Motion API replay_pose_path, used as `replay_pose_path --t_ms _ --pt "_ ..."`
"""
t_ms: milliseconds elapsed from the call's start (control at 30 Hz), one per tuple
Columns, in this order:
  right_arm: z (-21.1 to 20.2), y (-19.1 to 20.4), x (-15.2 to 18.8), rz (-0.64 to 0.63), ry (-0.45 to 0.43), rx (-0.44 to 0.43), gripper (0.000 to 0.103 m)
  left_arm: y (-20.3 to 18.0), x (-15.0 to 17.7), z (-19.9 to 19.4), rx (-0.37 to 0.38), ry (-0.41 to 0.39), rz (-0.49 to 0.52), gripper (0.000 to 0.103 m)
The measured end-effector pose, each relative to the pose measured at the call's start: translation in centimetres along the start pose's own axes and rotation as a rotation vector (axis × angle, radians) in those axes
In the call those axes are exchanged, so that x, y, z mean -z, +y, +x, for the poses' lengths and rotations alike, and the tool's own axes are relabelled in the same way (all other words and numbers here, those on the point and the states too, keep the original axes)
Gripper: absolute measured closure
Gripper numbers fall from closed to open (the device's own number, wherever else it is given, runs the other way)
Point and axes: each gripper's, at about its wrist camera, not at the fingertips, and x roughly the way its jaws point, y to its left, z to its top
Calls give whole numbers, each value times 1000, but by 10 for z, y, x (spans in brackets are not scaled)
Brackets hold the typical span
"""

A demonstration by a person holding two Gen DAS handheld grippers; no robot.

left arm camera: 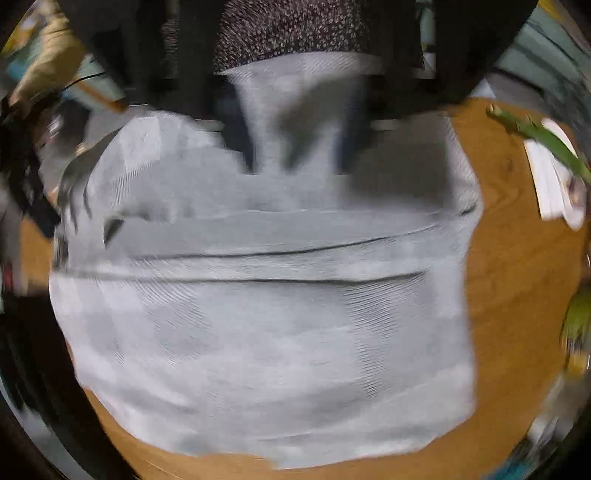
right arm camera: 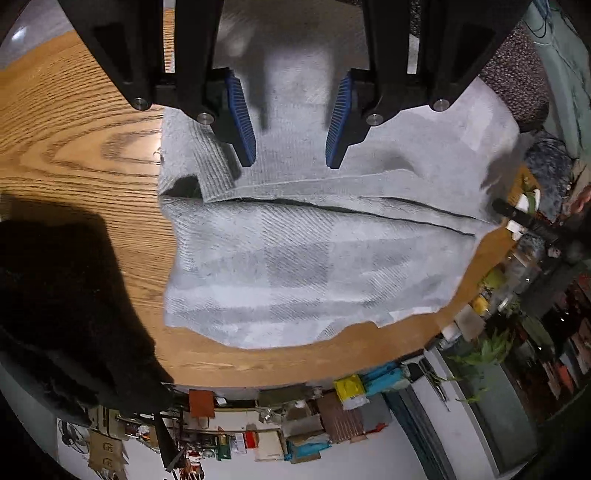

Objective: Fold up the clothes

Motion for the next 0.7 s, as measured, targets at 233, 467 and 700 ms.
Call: replay_pose_path --t_ms 233,467,700 --pt "-3 -6 9 -24 20 5 59 -40 -1 6 -27 -73 106 32" --pt "-9 -40 9 54 -15 120 58 -33 29 25 4 -28 92 32" --pt "3 -44 7 7 -1 74 38 -39 60 33 9 -15 183 43"
